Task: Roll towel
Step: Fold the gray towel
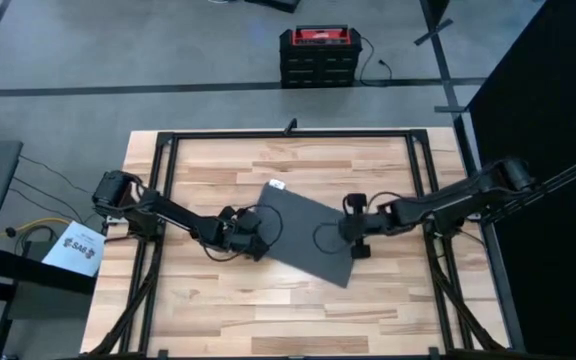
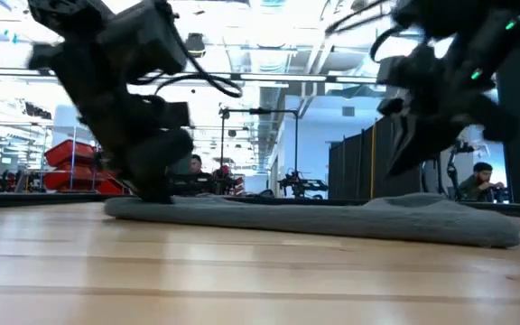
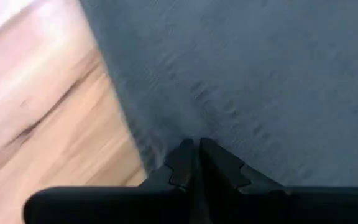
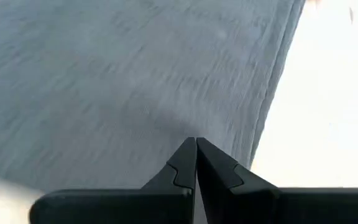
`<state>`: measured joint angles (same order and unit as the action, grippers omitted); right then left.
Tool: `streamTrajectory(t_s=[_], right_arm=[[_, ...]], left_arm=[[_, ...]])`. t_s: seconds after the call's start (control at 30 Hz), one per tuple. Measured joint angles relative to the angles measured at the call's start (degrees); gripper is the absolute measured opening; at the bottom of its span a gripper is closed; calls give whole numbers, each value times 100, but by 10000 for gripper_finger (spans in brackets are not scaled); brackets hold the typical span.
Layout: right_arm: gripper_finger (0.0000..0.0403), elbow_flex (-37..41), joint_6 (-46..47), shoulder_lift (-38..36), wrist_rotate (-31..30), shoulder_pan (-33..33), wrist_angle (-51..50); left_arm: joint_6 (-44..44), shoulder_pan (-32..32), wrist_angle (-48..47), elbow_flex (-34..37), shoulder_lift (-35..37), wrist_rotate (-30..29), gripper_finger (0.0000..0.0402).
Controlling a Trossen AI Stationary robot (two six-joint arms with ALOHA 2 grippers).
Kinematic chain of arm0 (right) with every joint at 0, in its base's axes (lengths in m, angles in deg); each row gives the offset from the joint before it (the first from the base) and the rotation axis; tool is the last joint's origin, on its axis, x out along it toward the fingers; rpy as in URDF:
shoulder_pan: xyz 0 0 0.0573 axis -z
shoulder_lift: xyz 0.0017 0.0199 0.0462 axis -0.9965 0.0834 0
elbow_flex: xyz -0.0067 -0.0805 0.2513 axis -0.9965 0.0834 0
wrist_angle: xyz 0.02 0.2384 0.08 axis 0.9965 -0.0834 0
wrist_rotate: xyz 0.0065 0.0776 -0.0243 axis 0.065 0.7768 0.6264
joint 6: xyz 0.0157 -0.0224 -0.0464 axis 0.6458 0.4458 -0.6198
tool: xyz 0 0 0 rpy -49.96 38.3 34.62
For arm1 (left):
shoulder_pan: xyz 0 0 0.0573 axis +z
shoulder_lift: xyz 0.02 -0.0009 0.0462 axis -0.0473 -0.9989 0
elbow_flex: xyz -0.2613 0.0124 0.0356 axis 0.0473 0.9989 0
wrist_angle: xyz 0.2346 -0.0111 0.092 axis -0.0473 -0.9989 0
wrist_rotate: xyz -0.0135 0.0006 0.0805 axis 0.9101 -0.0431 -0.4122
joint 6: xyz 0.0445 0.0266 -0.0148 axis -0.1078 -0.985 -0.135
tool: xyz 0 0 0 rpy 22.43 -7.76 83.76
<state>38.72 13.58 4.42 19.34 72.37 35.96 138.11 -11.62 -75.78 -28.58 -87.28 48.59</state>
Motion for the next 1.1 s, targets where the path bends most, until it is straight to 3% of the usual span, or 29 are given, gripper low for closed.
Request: streamTrajectory(t_s=[0.17, 0.3, 0.37, 0.47, 0.67, 0.83, 0.9, 1.1], right_arm=[[0, 0, 1263, -71, 33, -846, -363], [0, -1, 2567, 74, 165, -1535, -469], [0, -1, 3072, 154, 211, -1821, -524], [0, 53, 3570, 397, 227, -2021, -608], [0, 186, 3660, 1045, 125, -1951, -432], [0, 142, 3642, 909, -12, -1964, -700], [0, 135, 3638, 656, -328, -1998, -1093], [0, 171, 3061, 97, -1716, -1949, -598]], left_arm=[[-1331, -118, 1294, -37, 323, -250, 15], [-2724, -172, 3253, -82, -108, 655, 15], [-3115, -160, 3718, -257, -493, 757, 15], [-3611, -39, 3767, -692, -1166, 749, 15], [-4408, 170, 3590, -1729, -2297, 1030, 15], [-4496, 290, 2999, -2505, -2794, 1188, 15], [-4494, 331, 2888, -2721, -2946, 1166, 15], [-3967, 464, 2869, -2931, -3100, 1183, 15]])
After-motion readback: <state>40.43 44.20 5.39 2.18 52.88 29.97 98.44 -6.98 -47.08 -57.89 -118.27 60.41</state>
